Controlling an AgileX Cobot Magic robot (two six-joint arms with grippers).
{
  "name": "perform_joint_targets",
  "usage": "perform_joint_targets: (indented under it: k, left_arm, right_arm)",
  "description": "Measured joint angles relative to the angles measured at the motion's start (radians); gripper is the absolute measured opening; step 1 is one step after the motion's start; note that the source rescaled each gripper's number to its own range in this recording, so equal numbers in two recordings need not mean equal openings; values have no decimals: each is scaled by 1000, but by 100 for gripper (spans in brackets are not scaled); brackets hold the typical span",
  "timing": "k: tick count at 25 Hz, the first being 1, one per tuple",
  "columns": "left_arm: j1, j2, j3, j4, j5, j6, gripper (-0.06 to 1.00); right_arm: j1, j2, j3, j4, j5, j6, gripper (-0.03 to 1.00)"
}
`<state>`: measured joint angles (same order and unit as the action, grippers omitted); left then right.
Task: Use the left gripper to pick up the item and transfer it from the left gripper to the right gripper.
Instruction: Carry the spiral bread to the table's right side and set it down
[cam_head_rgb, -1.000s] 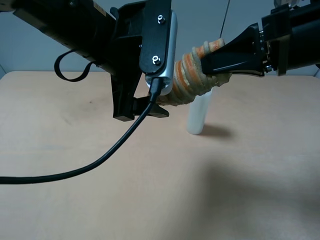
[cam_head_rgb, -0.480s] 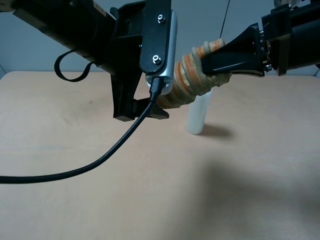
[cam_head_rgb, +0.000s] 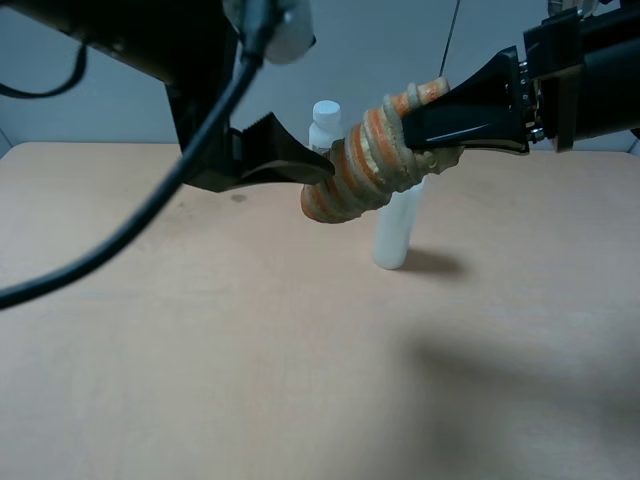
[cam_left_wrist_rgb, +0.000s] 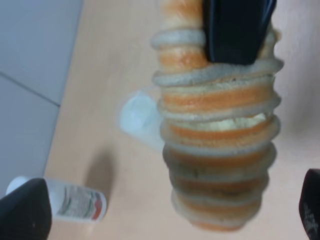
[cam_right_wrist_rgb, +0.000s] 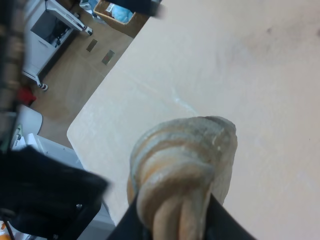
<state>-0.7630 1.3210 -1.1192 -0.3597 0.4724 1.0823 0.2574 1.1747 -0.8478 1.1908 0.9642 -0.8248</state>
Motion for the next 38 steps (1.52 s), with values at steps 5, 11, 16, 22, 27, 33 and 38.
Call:
perform_joint_targets:
  k: [5,11,16,22,27,33,38]
  left_arm:
    - [0,-122,0,135,86,-241,100]
    - [0,-268,0,350,244,-644,99]
    - [0,-379,0,459,372,-898,99]
    - [0,-537,8,468,485,-953,98]
    - [0,-677,112,469,569,-998,98]
    - [0,-864,300,461,580,-1056,97]
    - [0,-1021,424,416,580,-1061,96]
  right_arm:
    - [0,0,0,0,0,0,2]
    - [0,0,0,-3,0,6,2]
    - [0,0,0,-15,0,17,2]
    - [0,0,0,-32,0,33,2]
    - [0,0,0,-50,0,41,2]
    - [0,0,0,-75,0,57,2]
    - [0,0,0,-84,0,69,2]
